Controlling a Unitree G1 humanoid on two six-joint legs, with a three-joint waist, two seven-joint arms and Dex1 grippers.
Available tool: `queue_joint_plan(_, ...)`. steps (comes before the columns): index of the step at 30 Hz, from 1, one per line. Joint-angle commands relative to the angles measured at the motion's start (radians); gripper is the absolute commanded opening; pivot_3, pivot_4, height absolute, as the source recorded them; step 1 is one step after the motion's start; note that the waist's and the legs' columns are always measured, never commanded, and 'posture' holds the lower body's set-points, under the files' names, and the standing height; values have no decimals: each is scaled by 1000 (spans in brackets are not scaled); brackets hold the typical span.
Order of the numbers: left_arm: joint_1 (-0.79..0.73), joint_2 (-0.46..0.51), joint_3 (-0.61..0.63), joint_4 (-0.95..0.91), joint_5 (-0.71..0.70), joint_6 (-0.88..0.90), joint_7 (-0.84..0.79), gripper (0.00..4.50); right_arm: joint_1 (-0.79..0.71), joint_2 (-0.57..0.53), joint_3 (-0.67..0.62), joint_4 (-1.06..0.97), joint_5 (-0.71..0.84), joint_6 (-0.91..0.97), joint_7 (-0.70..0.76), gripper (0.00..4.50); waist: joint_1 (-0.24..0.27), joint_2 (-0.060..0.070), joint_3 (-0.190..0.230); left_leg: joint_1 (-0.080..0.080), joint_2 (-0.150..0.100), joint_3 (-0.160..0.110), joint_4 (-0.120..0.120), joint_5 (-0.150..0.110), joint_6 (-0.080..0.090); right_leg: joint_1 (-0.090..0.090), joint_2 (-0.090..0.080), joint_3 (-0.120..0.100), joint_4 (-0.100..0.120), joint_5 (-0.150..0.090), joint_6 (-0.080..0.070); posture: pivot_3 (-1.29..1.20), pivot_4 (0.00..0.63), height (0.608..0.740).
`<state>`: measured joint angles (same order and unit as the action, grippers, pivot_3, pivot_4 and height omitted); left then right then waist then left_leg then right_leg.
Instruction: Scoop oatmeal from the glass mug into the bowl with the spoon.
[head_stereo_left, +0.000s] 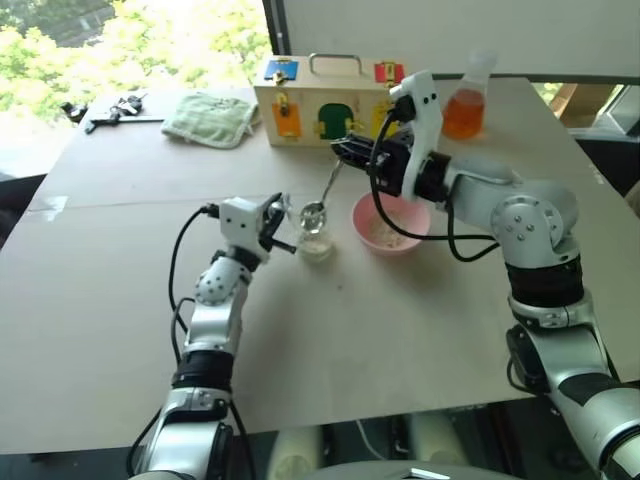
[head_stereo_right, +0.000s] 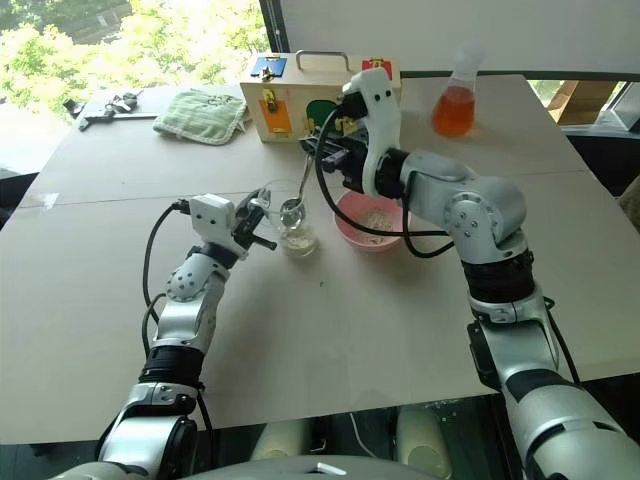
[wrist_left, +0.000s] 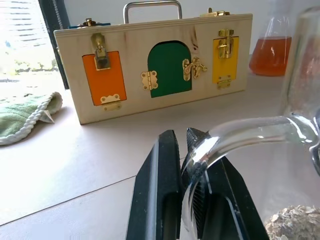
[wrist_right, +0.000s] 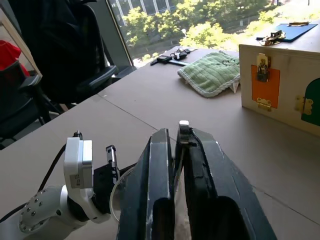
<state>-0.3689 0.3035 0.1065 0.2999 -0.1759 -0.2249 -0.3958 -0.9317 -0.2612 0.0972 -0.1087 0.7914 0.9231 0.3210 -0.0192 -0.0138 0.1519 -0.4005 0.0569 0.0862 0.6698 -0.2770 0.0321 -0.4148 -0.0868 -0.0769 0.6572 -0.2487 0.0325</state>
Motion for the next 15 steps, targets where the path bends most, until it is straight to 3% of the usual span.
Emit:
queue_joint_plan(1, 40, 35, 40, -9, 14, 24, 30, 216, -40, 24, -25, -22, -25, -54, 37, 1908, 0, 0, 0, 0, 0, 0, 0, 0, 0, 0, 0, 0, 0, 0, 0, 0, 150, 740)
queue_joint_plan(4, 54, 43, 59, -16, 6, 47, 51, 216, -48, 41, -69, -9, -45, -93, 27, 3249, 1, 0, 0, 0, 0, 0, 0, 0, 0, 0, 0, 0, 0, 0, 0, 0, 150, 740)
queue_joint_plan(13, 83, 59, 65, -33, -6, 94, 50, 216, 19, 18, -184, -60, 2, -47, 17, 3249, 2, 0, 0, 1, 0, 0, 0, 0, 0, 0, 0, 0, 1, 0, 0, 0, 150, 740)
queue_joint_plan(14, 86, 61, 65, -35, -10, 96, 44, 835, 35, 8, -190, -71, 2, -38, 15, 3305, 1, 0, 0, 1, 0, 0, 0, 0, 0, 0, 0, 0, 1, 0, 0, 0, 150, 740)
queue_joint_plan(15, 89, 63, 64, -36, -13, 98, 40, 1061, 49, 1, -197, -81, 5, -29, 14, 3305, 2, 0, 0, 1, 0, 1, 0, 0, 0, 0, 0, 0, 1, 0, 0, 0, 150, 740)
